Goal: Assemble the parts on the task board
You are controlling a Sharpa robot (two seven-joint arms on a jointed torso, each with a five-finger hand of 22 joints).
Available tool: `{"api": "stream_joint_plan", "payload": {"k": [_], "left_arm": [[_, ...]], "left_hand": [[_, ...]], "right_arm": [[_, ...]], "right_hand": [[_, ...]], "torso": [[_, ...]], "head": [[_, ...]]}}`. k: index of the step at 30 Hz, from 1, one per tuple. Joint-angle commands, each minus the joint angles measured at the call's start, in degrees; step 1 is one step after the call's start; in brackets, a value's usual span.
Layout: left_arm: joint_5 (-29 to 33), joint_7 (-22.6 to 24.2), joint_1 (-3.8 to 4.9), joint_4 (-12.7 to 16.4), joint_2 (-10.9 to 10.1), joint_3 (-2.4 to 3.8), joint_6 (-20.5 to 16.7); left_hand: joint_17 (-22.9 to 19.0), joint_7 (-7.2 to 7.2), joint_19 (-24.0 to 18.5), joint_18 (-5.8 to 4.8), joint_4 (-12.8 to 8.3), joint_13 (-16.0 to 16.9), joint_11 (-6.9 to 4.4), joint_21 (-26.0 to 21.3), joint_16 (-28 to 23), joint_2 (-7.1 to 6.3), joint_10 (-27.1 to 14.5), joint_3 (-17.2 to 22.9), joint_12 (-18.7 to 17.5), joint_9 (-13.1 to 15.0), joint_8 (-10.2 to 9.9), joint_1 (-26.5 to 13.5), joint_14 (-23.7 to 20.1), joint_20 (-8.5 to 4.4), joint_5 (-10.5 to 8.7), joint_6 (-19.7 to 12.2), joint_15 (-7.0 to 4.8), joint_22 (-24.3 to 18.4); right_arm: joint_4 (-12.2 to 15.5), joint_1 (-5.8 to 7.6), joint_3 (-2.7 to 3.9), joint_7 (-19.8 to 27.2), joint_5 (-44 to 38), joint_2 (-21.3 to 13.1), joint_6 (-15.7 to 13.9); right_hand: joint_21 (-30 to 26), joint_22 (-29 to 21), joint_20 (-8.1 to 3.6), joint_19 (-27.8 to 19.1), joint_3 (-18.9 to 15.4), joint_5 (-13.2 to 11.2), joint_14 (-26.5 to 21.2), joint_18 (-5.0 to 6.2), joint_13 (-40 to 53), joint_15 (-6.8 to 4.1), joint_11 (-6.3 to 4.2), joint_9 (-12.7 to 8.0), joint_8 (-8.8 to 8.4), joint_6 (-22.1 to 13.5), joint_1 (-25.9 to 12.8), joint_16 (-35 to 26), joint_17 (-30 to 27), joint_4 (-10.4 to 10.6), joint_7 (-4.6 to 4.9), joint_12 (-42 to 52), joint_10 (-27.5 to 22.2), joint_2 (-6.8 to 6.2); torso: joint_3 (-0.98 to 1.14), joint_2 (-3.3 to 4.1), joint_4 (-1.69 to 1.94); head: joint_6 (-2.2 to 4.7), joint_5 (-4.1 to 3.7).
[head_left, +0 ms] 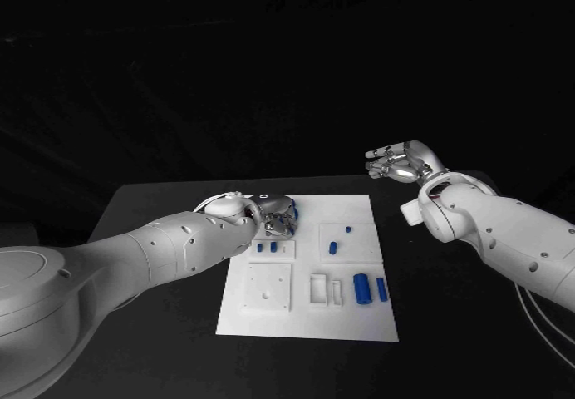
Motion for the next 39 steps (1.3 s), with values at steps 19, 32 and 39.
{"api": "stream_joint_plan", "payload": {"k": [19, 32, 39], "left_arm": [[4.4, 1.0, -0.51, 1.4, -1.4, 0.33, -5.3], [14.3, -0.3, -0.29, 4.9, -4.6, 4.23, -2.7], [17.7, -1.7, 0.47, 7.4, -7.3, 4.93, 0.0]], "left_hand": [[0.6, -0.71, 0.3, -0.06, 0.0, 0.2, -1.29, 2.2, 0.9, 0.12, 4.0, 0.1, -0.3, 0.2, -0.1, 0.6, 1.3, -1.34, 0.21, 3.9, -0.91, 1.2], [0.7, -0.72, 0.2, -0.09, 0.2, 0.1, -1.26, 2.3, 0.8, 0.23, 3.9, 0.1, -0.3, 0.2, -0.1, 0.4, 1.3, -1.34, 0.2, 3.8, -0.92, 1.1], [0.7, -0.75, 0.1, -0.13, 0.4, 0.2, -1.26, 2.3, 0.8, 0.46, 3.9, 0.1, -0.3, 0.2, -0.1, 0.3, 1.3, -1.32, -0.2, 3.7, -0.91, 1.1]], "right_arm": [[-0.2, 0.01, 0.02, 0.8, 0.1, 0.1, 0.6], [0.1, 0.01, 0.02, 0.6, 1.1, -0.4, 0.7], [0.3, 0.01, 0.02, 0.6, 1.2, -1.0, 0.7]], "right_hand": [[0.1, -0.1, -0.01, -0.2, 0.0, 0.1, 0.0, 0.12, -0.1, 0.17, 0.09, 0.1, -0.06, -0.2, 0.3, -0.2, -0.1, 0.7, 0.07, -0.2, -0.3, -0.64], [0.1, -0.1, -0.01, -0.2, 0.0, 0.1, 0.0, 0.12, -0.1, 0.17, 0.09, 0.1, -0.06, -0.2, 0.3, -0.2, -0.1, 0.7, 0.07, -0.2, -0.3, -0.64], [0.2, -0.1, 0.0, -0.3, 0.0, 0.2, -0.1, 0.11, -0.1, 0.18, 0.1, 0.1, -0.05, -0.2, 0.3, -0.2, -0.1, 0.7, 0.06, -0.2, -0.4, -0.67]], "torso": [[-0.02, -0.07, 0.02], [-0.07, -0.13, 0.26], [-0.21, -0.29, 0.7]], "head": [[0.16, -0.13], [0.19, -0.22], [0.06, -0.39]]}}
